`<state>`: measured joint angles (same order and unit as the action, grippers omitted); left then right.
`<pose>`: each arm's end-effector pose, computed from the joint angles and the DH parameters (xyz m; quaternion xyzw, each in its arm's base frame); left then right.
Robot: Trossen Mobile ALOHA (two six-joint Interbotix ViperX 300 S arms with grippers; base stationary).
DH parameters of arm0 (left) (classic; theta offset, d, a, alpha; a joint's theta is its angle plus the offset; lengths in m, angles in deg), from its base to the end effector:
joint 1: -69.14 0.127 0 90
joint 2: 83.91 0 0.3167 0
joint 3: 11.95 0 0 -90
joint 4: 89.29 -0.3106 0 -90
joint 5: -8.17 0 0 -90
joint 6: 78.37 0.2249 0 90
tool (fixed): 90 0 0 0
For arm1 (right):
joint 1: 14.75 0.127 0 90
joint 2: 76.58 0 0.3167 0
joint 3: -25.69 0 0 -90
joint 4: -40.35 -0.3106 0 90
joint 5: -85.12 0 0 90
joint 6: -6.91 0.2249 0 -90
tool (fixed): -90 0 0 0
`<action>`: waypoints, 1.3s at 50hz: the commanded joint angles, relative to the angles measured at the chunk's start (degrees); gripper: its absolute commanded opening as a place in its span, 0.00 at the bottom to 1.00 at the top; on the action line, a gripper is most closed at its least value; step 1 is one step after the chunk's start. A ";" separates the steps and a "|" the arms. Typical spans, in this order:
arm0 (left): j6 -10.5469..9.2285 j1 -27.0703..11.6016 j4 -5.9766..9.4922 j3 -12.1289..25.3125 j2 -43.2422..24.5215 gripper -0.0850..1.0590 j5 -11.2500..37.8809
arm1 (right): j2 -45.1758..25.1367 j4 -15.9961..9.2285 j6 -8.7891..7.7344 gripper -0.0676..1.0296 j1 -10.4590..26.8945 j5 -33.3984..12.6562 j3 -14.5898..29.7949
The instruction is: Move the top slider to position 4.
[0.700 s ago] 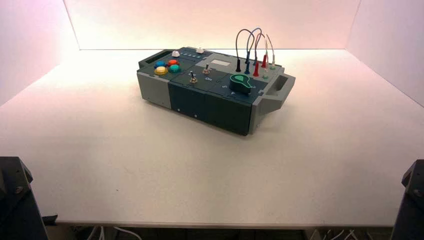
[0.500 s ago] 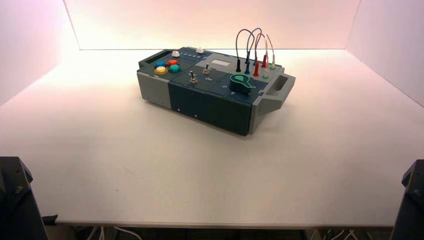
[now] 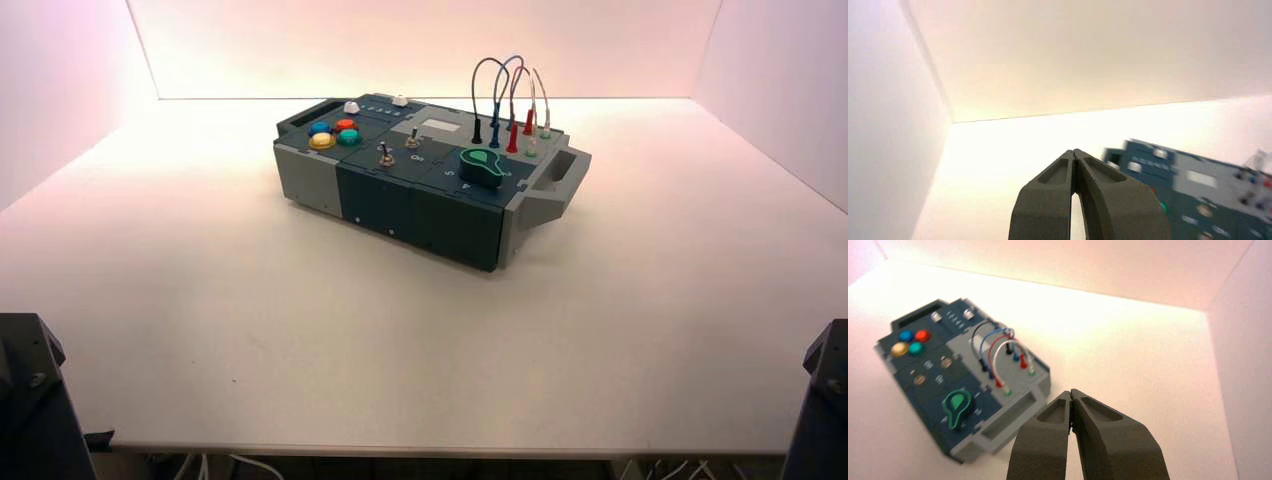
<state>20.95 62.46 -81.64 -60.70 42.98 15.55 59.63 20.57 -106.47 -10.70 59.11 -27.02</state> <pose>0.3236 -0.0418 0.2426 0.0232 0.1653 -0.0684 0.9836 0.2673 0.0524 0.1959 -0.0352 0.2631 0.1183 0.9569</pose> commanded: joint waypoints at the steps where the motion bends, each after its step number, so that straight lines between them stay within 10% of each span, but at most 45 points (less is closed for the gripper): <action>1: 0.44 -2.37 0.00 4.75 -3.60 0.05 3.25 | -1.67 -1.14 0.09 0.04 0.18 -2.46 3.16; 37: 2.81 -9.84 0.97 31.38 -30.41 0.05 28.30 | -14.15 -5.89 -1.41 0.04 0.53 -15.64 15.82; 65: 3.96 -16.08 2.02 42.01 -47.64 0.05 29.18 | -24.17 -5.89 -4.57 0.04 8.79 -10.63 15.56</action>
<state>24.55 46.73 -79.71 -21.77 -3.61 44.99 35.99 15.04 -110.69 -2.35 47.15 -11.73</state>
